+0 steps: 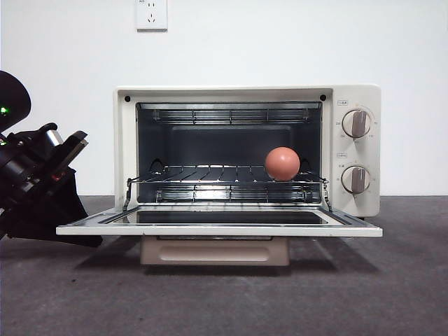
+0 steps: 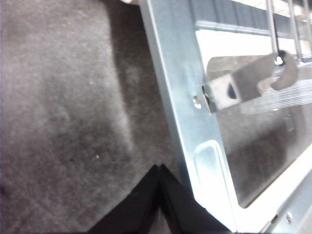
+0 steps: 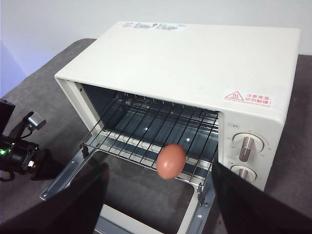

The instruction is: Eggoven

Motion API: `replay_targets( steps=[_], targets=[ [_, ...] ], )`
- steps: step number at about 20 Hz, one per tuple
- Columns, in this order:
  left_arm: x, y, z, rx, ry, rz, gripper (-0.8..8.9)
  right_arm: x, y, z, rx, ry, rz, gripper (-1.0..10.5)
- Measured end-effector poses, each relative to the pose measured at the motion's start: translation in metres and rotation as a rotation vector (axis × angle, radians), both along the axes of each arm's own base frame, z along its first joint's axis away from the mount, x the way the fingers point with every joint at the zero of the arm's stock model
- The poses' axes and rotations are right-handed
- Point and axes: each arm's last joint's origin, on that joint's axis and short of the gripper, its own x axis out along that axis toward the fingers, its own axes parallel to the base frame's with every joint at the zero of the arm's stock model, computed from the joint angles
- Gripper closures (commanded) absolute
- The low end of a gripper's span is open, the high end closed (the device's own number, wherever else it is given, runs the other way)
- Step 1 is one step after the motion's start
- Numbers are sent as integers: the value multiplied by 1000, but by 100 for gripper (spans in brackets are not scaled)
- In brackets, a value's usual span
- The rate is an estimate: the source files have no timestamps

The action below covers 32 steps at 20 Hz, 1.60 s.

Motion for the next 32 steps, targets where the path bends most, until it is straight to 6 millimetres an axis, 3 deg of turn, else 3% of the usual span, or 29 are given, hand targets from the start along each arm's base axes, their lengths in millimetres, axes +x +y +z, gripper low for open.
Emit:
replay_targets(
  steps=[7, 15, 32],
  targets=[
    [3, 4, 1, -112, -12, -14, 808, 0, 0, 0, 0, 0, 0, 607],
    [16, 3, 19, -284, -132, -38, 808, 0, 0, 0, 0, 0, 0, 607],
    [32, 7, 52, -381, -329, 103, 808, 0, 0, 0, 0, 0, 0, 607]
  ],
)
